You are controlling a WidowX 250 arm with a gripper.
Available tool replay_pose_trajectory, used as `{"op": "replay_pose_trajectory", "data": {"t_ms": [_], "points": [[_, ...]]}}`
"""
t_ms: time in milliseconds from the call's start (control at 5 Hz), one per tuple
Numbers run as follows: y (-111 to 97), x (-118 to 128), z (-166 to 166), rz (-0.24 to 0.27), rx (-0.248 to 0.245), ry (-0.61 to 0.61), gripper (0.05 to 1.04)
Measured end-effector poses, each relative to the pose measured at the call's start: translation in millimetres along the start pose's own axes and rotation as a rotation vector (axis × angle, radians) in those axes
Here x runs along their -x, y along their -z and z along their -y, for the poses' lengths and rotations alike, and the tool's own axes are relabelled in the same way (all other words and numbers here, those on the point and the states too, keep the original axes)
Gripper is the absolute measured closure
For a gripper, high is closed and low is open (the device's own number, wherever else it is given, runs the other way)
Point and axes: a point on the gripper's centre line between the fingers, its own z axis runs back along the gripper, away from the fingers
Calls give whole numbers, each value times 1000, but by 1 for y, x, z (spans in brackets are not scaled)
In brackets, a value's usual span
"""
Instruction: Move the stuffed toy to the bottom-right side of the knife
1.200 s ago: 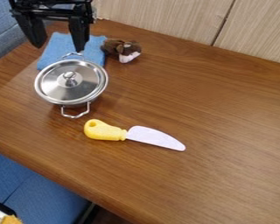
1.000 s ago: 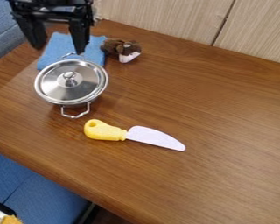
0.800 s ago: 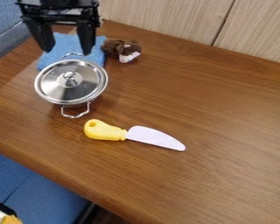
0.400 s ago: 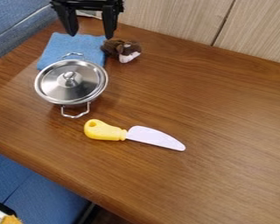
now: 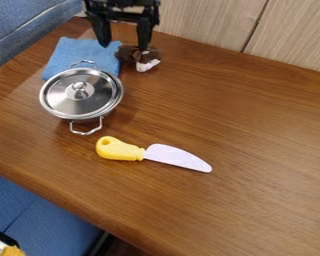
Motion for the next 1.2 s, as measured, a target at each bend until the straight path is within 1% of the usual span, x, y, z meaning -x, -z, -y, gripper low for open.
{"op": "replay_pose_trajectory", "data": {"t_ms": [200,400,800,1000,1200], "points": [[17,-5,6,-22,12,37,82],[25,-9,14,-30,13,59,133],[30,-8,19,-21,6,60,693],[30,-8,19,-19,9,57,877],[28,-8,21,-23,25,41,943]]}}
